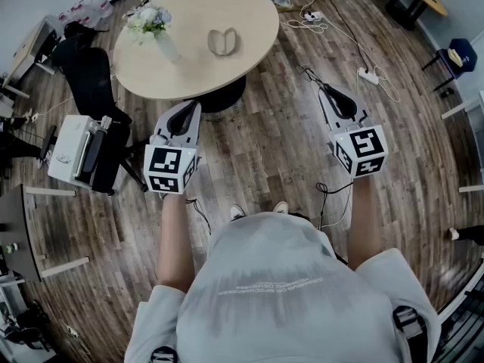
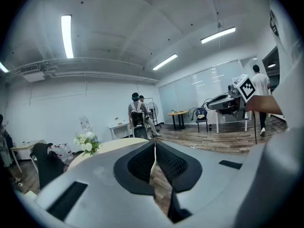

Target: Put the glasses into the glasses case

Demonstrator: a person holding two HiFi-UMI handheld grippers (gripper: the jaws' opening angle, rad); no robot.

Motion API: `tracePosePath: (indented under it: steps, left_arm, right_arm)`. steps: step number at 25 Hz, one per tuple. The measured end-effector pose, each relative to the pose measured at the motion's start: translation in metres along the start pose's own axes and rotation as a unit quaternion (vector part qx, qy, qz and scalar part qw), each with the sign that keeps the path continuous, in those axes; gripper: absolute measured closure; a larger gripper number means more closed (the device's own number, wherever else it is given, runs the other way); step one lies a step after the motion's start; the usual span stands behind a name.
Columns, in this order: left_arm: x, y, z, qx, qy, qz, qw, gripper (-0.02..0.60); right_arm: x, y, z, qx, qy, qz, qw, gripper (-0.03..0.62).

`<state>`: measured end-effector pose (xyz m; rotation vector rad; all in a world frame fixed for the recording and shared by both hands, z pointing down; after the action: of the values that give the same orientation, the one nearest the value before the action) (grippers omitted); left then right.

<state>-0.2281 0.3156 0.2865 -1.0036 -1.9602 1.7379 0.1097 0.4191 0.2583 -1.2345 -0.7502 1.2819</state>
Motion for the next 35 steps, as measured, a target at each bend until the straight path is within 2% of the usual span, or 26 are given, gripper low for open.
tracePosePath:
  steps: [10,17,20,28,35]
  left_arm:
    - [-0.014,0.0,-0.038,0.025,0.007,0.011,0.9996,0.562]
    - [-0.007,-0.004,-0.066,0.08,0.021,-0.008,0.9965,0.561]
    - [-0.003,-0.012,-0.07,0.089,0.037,0.009,0.9953,0.561]
    - [-0.029,-0.018,-0.072,0.081,0.041,0.018,0.9957,0.563]
    - [-0.091,-0.032,-0.043,0.081,0.024,0.022,0.9962,0.561]
  right_arm:
    - [0.018,-0.021,-0.036,0.003,0.012,-0.008,1.0,0.559]
    - [0.025,-0.036,-0.068,-0.013,0.049,-0.022,0.998,0.556]
    - [0.023,-0.041,-0.073,-0.018,0.059,-0.026,0.998,0.556]
    - [0.013,-0.053,-0.092,-0.023,0.061,-0.023,0.998,0.556]
    - [-0.025,-0.051,-0.11,-0.016,0.05,-0.001,0.999,0.556]
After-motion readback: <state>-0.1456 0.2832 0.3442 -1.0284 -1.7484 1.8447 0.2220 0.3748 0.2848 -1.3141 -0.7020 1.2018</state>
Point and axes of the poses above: the fingertips, and each gripper's own axes: x backward along the fingers, z to its left, y out of its top, the point moved 9 cm from there along x, backward along the fingers, and after that the axes turned 2 degrees about y, right-handed, at the moved point
